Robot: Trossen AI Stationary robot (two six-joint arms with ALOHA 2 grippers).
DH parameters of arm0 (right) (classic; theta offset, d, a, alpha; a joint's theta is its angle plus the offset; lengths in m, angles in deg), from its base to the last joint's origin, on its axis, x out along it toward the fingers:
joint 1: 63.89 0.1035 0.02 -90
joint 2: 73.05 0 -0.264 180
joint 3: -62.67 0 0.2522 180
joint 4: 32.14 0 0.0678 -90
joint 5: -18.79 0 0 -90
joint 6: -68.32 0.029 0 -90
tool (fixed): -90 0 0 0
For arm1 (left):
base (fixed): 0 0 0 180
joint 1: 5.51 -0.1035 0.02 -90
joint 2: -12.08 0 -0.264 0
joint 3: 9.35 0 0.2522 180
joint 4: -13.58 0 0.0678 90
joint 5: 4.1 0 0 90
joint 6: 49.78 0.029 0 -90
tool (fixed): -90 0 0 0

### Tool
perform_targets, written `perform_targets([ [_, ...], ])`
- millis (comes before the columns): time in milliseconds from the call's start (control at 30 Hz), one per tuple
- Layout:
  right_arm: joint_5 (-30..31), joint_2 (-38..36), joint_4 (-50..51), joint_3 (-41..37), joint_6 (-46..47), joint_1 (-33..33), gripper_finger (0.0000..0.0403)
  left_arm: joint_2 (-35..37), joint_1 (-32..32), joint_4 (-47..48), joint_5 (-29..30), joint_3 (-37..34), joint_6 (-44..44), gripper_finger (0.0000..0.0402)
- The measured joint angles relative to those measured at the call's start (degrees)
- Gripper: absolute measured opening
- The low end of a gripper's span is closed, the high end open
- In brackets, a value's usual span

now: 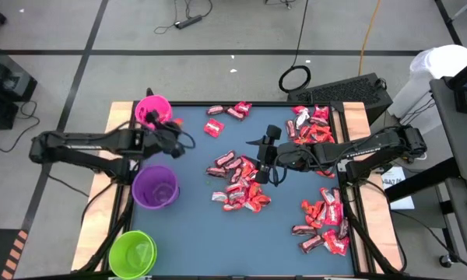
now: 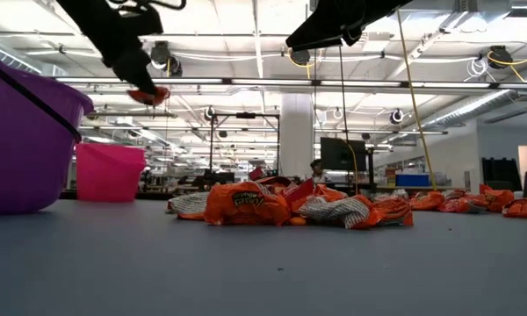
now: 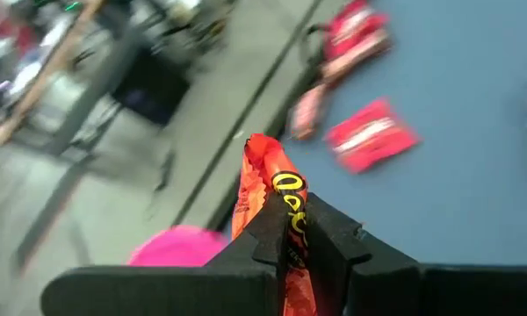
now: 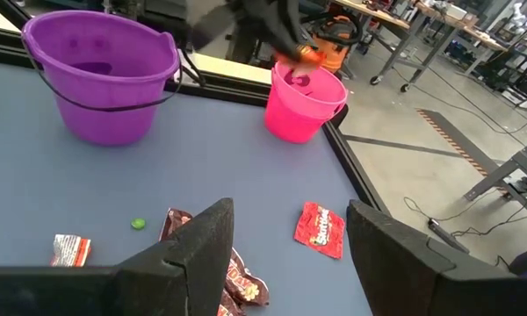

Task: Organize candy in baskets
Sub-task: Put the orange chocolate into the pink bucket

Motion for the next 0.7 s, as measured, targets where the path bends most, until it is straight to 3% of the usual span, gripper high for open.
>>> perform_targets([
  [400, 0.00, 0.01, -0.02, 0.00, 0.00, 0.02, 0.0210, 2.20, -21.37, -2.19, 0.93, -2.80, 7.12, 0.0034],
  [567, 0.00, 0.00, -0.02, 0.00, 0.00, 0.02, 0.0210, 2.16, -27.16, -2.59, 0.87, -2.82, 7.34, 0.0034],
  [700, 0.00, 0.00, -0.02, 0.00, 0.00, 0.02, 0.0210, 2.16, -29.92, -2.57, -3.17, -2.82, 6.92, 0.0041],
])
